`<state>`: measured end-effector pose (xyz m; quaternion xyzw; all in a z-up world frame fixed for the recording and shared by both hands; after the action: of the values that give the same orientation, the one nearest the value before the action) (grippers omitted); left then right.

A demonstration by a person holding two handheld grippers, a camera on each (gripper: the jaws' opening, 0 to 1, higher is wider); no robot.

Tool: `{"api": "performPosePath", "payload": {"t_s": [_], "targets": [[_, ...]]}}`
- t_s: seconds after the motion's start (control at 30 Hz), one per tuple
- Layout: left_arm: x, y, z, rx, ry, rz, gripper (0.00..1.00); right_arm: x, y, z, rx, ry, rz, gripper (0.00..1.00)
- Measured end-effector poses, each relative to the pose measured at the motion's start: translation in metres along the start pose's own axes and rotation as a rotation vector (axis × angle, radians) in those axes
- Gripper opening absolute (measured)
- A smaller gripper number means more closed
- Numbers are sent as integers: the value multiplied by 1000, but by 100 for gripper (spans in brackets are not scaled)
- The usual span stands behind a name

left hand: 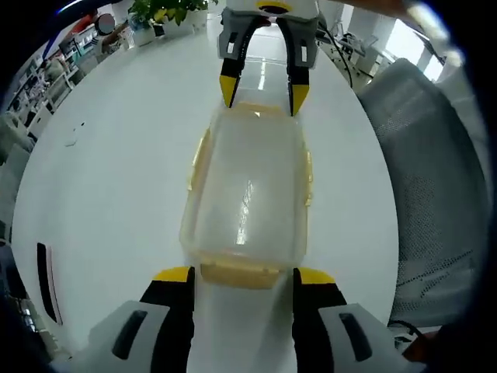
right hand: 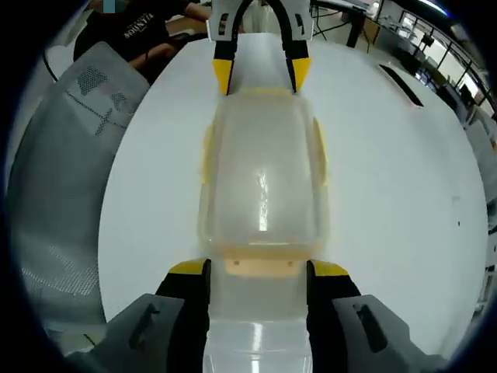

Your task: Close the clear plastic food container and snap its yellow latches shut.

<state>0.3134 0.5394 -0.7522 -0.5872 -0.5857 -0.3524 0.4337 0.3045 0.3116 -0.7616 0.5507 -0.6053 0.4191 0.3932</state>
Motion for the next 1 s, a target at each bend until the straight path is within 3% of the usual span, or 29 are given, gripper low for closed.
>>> {"api": "performPosePath", "payload": {"t_s": [0.23, 0.37, 1.0], "targets": [[-4, 1, -2, -48, 17, 6, 41, -1, -2, -2, 2, 1, 10, 41], [-6, 1, -4, -72, 26, 4, 34, -1, -1, -2, 26, 13, 22, 39], [-6, -1, -3, -42, 57, 26, 33, -2, -4, -9, 36, 76, 19, 35]]}}
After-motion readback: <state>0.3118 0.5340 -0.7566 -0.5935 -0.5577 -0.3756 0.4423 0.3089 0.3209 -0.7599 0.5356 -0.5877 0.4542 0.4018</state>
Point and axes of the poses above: the point that each gripper's makers call its tool centre point, and the gripper's own axes: x roughly backward along the fingers, y roughly to its left, z roughly out of its underside, the point moved 9 cm from there along x, roughly backward along the fingers, and after that the axes turned 6 degrees about z, right-handed, at the moved point
